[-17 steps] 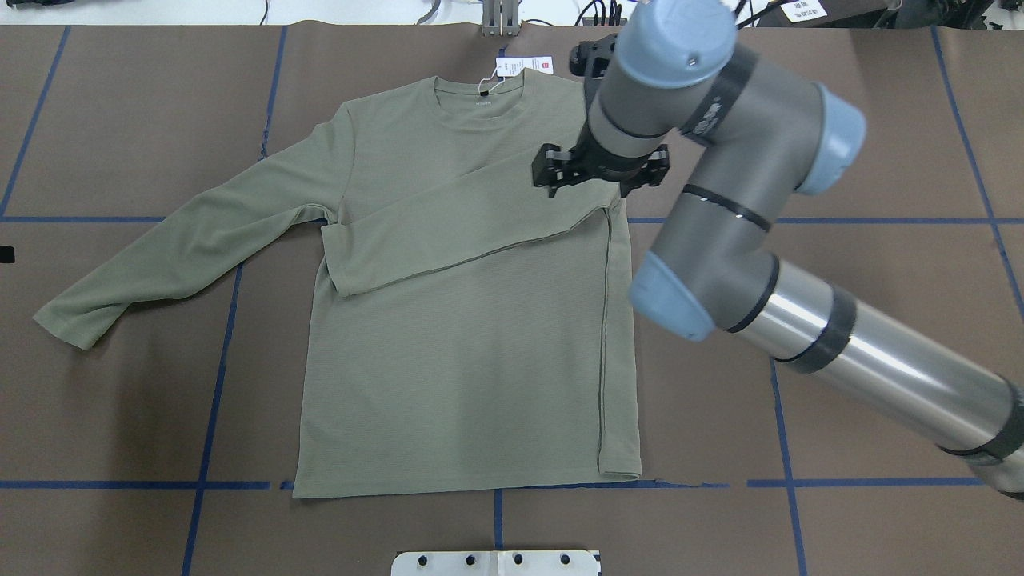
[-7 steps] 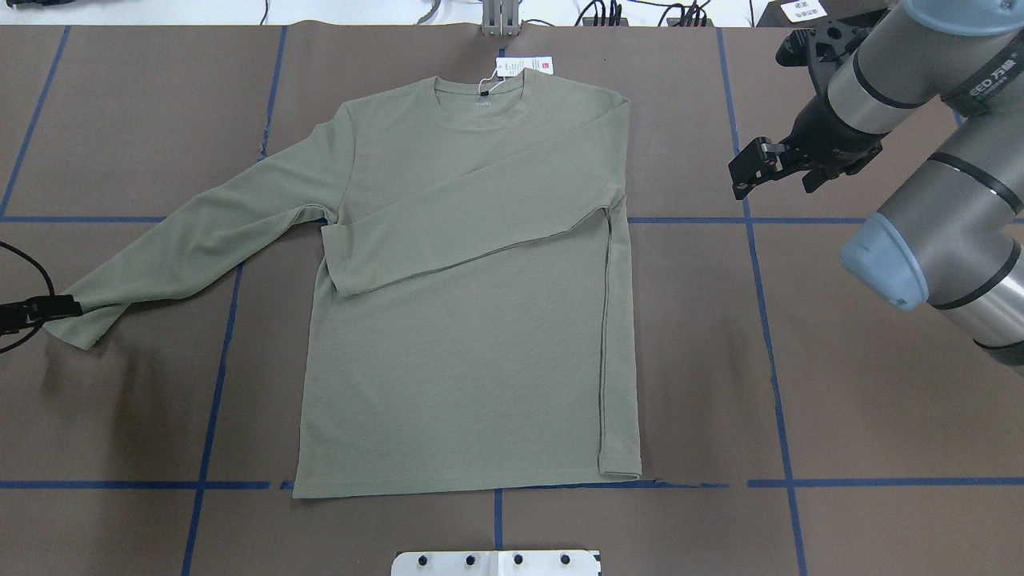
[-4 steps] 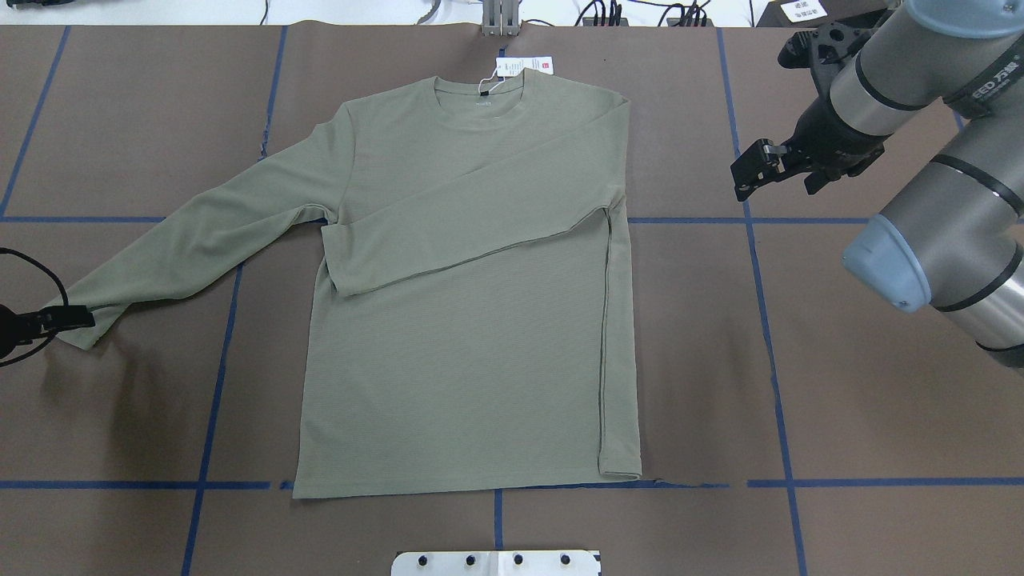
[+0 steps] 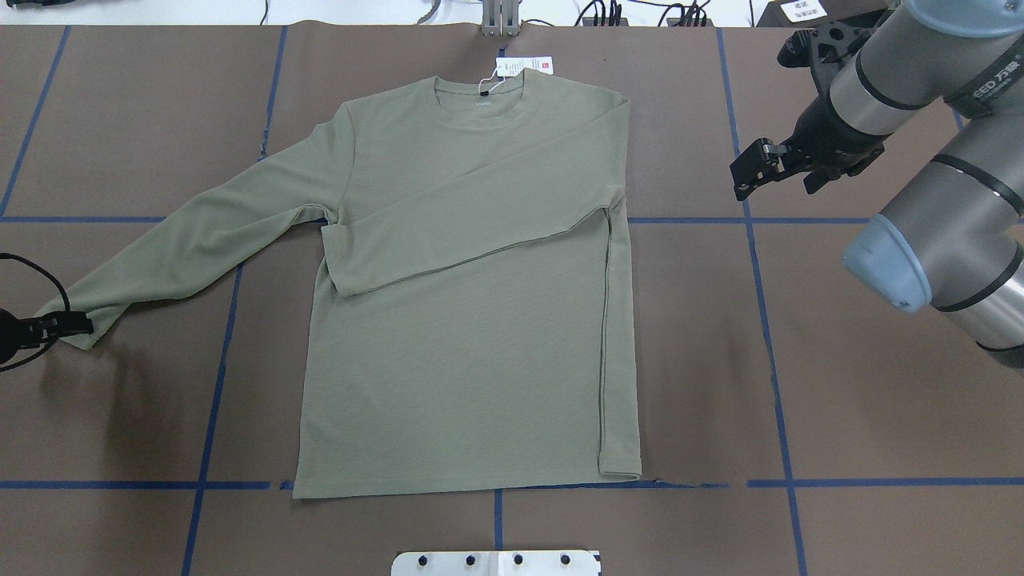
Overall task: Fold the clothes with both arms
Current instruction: 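Lower the left gripper to the other sleeve cuff and grasp it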
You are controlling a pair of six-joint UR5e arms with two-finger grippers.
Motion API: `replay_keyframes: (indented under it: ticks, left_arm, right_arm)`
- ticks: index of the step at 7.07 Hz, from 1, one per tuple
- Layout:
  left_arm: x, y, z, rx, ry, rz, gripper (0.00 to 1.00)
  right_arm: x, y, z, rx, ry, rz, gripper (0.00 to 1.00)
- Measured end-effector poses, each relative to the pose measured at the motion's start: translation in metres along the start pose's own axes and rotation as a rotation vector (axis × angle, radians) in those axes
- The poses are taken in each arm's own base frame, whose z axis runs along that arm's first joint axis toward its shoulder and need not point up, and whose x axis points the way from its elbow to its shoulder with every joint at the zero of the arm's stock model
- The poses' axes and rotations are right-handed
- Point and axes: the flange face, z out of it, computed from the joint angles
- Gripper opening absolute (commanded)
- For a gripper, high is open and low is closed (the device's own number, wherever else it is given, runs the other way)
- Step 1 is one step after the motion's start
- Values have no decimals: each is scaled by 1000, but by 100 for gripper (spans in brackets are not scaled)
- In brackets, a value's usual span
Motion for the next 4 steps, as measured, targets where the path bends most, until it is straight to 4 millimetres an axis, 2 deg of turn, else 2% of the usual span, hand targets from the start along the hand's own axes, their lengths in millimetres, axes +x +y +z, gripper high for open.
replay_keyframes:
  ticks: [1, 2, 3, 4]
  left_arm:
    - [0, 0, 0, 1, 0, -3, 33]
    - [0, 0, 0, 2, 1, -5, 13]
    - [0, 0, -1, 3, 1, -5, 1]
    - [0, 0, -2, 2, 3, -6, 0]
  right_arm:
    - [-1, 1, -2, 2, -2, -2, 100]
    - [-1, 1, -3, 4, -3, -4, 100]
    - [-1, 2, -3, 4, -3, -4, 100]
    - [-1, 2, -3, 4, -3, -4, 100]
